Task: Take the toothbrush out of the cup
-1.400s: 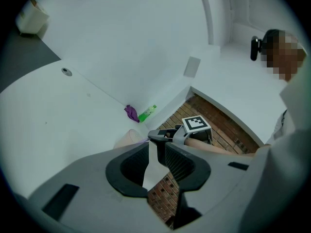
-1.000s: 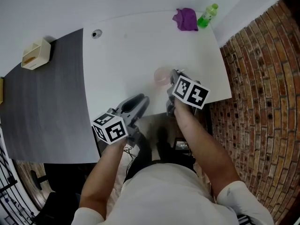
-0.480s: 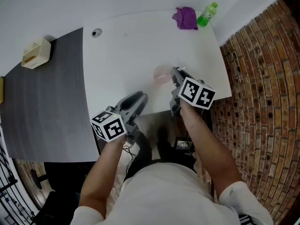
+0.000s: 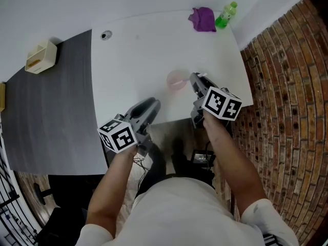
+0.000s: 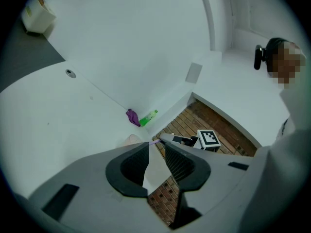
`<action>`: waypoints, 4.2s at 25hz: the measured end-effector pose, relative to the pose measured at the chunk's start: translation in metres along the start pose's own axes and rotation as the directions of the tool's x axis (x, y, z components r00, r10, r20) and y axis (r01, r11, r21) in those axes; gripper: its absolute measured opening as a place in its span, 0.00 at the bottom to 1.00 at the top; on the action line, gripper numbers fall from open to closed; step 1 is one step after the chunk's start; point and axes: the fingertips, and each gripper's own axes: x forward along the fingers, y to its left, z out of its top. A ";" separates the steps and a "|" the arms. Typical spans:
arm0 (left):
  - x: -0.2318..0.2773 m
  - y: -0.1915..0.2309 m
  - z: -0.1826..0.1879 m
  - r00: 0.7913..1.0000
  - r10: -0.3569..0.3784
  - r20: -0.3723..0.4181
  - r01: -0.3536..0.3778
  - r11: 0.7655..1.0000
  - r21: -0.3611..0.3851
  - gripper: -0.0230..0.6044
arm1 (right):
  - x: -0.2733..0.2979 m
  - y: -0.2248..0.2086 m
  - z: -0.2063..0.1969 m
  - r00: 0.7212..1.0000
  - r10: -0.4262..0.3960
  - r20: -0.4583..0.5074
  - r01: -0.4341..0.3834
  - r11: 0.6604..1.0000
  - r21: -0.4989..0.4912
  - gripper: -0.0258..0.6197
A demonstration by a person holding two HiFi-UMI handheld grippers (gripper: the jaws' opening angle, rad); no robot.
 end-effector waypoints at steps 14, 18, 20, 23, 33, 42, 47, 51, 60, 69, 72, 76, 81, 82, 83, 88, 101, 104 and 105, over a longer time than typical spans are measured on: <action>0.003 -0.022 0.015 0.998 -0.012 0.054 0.011 1.000 0.005 0.17 | -0.029 0.014 0.025 0.995 0.085 0.055 -0.086 0.996 0.011 0.14; 0.004 -0.036 0.021 0.997 -0.031 0.071 0.029 0.999 0.019 0.17 | -0.039 0.015 0.028 0.993 0.102 0.063 -0.105 0.994 0.036 0.14; 0.003 -0.041 0.023 0.996 -0.036 0.076 0.034 0.999 0.029 0.17 | -0.045 0.021 0.032 0.990 0.124 0.074 -0.127 0.991 0.038 0.14; 0.001 -0.046 0.024 0.996 -0.033 0.084 0.031 0.999 0.027 0.17 | -0.056 0.028 0.040 0.985 0.145 0.095 -0.148 0.988 0.030 0.14; -0.012 -0.075 0.029 0.993 -0.038 0.111 0.031 0.998 0.058 0.17 | -0.099 0.045 0.055 0.967 0.207 0.147 -0.209 0.978 0.002 0.14; -0.026 -0.098 0.028 0.990 -0.067 0.124 0.057 0.995 0.081 0.17 | -0.131 0.048 0.057 0.959 0.222 0.178 -0.227 0.974 0.007 0.14; -0.033 -0.109 0.027 0.988 -0.080 0.130 0.070 0.994 0.084 0.17 | -0.151 0.052 0.060 0.952 0.236 0.196 -0.241 0.971 -0.001 0.14; -0.039 -0.117 0.027 0.986 -0.091 0.140 0.080 0.993 0.084 0.17 | -0.164 0.059 0.064 0.945 0.250 0.212 -0.253 0.967 -0.011 0.14; -0.053 -0.139 0.027 0.980 -0.124 0.156 0.111 0.990 0.090 0.17 | -0.184 0.073 0.066 0.933 0.282 0.223 -0.285 0.958 -0.019 0.14; -0.065 -0.152 0.028 0.978 -0.133 0.159 0.117 0.987 0.108 0.17 | -0.199 0.079 0.069 0.925 0.297 0.237 -0.299 0.954 -0.026 0.14; -0.069 -0.156 0.029 0.977 -0.139 0.161 0.122 0.986 0.114 0.17 | -0.204 0.082 0.069 0.922 0.304 0.241 -0.306 0.952 -0.029 0.14; -0.075 -0.162 0.029 0.976 -0.145 0.163 0.125 0.984 0.129 0.17 | -0.211 0.087 0.071 0.916 0.315 0.249 -0.316 0.948 -0.037 0.14; -0.080 -0.168 0.030 0.975 -0.151 0.163 0.128 0.982 0.141 0.17 | -0.218 0.092 0.072 0.912 0.323 0.255 -0.323 0.945 -0.041 0.14; -0.081 -0.168 0.029 0.975 -0.151 0.163 0.128 0.981 0.143 0.17 | -0.219 0.092 0.072 0.911 0.323 0.256 -0.324 0.945 -0.042 0.14; -0.082 -0.169 0.029 0.975 -0.152 0.163 0.129 0.981 0.144 0.17 | -0.221 0.093 0.072 0.911 0.324 0.256 -0.324 0.945 -0.043 0.14; -0.088 -0.175 0.028 0.973 -0.161 0.165 0.138 0.980 0.143 0.17 | -0.228 0.098 0.071 0.909 0.329 0.257 -0.327 0.944 -0.049 0.14; -0.099 -0.188 0.027 0.971 -0.180 0.160 0.158 0.978 0.138 0.17 | -0.247 0.108 0.074 0.900 0.329 0.284 -0.323 0.944 -0.069 0.14; -0.102 -0.192 0.028 0.970 -0.183 0.159 0.161 0.977 0.140 0.17 | -0.251 0.115 0.073 0.891 0.350 0.289 -0.340 0.937 -0.085 0.14; -0.103 -0.193 0.028 0.970 -0.184 0.161 0.162 0.977 0.141 0.17 | -0.253 0.117 0.073 0.888 0.358 0.289 -0.347 0.933 -0.089 0.14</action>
